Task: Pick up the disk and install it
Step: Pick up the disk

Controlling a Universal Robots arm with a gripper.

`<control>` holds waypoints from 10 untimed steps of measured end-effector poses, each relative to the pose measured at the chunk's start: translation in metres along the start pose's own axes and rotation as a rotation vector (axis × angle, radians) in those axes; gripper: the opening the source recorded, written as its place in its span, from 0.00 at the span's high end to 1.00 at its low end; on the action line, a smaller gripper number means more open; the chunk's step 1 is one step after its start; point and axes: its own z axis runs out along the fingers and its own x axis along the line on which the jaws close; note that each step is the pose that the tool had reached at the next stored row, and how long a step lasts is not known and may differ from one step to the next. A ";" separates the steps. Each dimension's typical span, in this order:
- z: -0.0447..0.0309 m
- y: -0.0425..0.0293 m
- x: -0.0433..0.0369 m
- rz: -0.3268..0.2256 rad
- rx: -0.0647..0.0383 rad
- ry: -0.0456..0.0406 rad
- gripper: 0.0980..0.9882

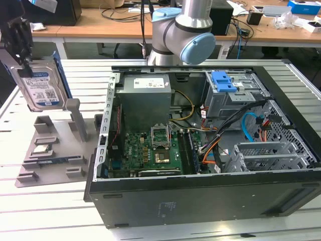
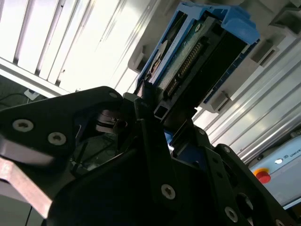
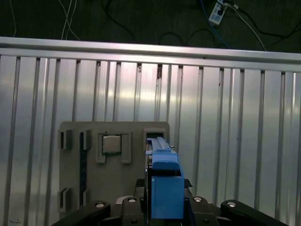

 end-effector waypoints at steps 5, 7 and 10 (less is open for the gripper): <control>-0.0146 0.0007 0.0002 0.000 0.000 0.0000 0.70; -0.0186 0.0008 0.0002 0.000 0.000 0.0000 0.70; -0.0258 0.0012 0.0003 0.000 0.000 0.0000 0.70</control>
